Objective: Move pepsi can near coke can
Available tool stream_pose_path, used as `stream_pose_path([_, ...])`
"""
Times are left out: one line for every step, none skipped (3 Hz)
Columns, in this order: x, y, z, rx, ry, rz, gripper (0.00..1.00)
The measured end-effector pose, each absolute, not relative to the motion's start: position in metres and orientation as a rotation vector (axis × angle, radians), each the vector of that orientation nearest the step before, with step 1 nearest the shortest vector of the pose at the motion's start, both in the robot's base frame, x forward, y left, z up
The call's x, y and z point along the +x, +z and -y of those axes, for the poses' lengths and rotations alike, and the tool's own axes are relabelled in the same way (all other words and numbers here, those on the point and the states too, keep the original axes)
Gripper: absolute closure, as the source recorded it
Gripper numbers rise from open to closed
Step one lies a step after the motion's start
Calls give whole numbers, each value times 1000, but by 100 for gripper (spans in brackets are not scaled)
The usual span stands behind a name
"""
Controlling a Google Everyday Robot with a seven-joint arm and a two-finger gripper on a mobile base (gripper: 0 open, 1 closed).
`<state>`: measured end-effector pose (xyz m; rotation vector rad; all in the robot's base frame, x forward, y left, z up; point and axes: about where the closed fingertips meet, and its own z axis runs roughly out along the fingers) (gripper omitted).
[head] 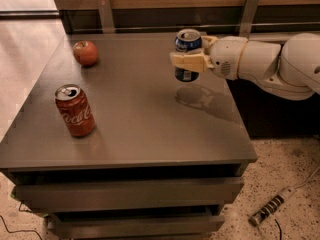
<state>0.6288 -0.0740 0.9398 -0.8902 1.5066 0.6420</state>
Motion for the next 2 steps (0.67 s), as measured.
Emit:
stream_pose_path([595, 927, 55, -947, 678, -1510, 100])
stream_pose_path([571, 912, 32, -1002, 739, -1502, 100])
